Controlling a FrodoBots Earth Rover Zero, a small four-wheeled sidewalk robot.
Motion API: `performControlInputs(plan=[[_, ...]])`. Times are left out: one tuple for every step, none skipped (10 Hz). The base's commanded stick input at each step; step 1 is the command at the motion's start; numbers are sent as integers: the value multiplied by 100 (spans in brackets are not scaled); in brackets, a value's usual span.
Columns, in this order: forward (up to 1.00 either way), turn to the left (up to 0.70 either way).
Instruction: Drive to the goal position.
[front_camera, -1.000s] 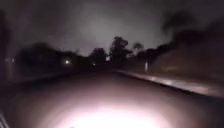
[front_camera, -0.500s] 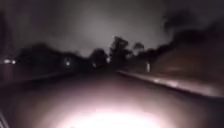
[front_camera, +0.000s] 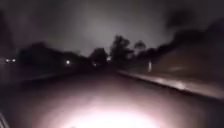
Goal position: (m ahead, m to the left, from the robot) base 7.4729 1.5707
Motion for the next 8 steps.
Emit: performControlInputs(plan=[[70,0],[70,0],[70,0],[70,0],[70,0],[70,0],[70,0],[70,0]])
